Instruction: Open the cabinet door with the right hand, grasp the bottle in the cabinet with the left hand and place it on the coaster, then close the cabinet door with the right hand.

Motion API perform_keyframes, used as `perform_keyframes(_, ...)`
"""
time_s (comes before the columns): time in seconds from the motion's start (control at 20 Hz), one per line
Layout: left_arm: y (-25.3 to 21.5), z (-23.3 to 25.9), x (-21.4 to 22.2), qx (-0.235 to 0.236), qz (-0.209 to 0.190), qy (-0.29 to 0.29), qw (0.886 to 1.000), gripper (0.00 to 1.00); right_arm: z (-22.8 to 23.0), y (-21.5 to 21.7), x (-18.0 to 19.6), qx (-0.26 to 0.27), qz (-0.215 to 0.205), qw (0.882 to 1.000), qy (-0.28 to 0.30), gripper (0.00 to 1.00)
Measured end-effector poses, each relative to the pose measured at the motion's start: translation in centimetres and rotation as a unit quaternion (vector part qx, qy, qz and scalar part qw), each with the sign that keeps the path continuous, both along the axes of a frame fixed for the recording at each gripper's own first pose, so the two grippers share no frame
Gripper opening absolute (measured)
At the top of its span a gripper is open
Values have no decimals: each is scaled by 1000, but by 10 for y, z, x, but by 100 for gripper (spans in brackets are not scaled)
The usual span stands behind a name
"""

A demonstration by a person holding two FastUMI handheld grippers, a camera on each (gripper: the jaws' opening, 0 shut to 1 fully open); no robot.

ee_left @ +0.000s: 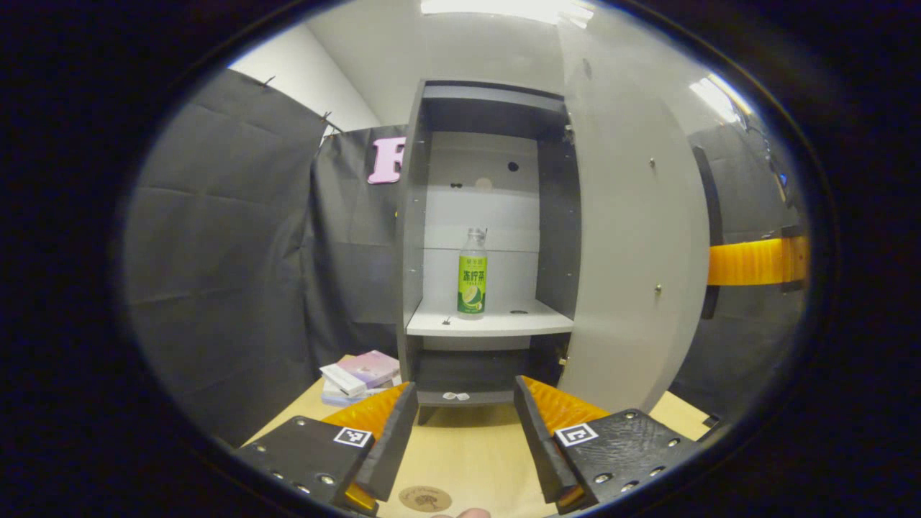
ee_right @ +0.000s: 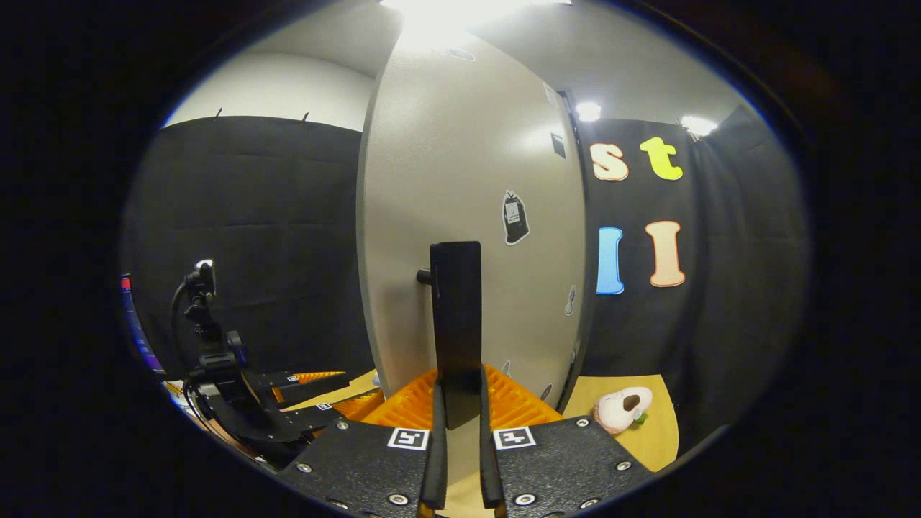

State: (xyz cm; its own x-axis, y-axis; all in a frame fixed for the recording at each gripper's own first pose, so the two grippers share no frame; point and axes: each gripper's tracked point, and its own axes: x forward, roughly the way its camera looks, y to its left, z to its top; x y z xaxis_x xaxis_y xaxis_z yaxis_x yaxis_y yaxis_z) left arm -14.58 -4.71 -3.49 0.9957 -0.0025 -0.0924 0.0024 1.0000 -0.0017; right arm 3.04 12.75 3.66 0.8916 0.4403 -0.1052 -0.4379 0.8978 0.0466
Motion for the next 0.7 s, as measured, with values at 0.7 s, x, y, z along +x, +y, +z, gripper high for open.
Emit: perform_keyframes(0.7, -1, 19, 192, 46, 26, -9, 999, 73, 2, -64, 4, -3, -170, 985, 4, 13)
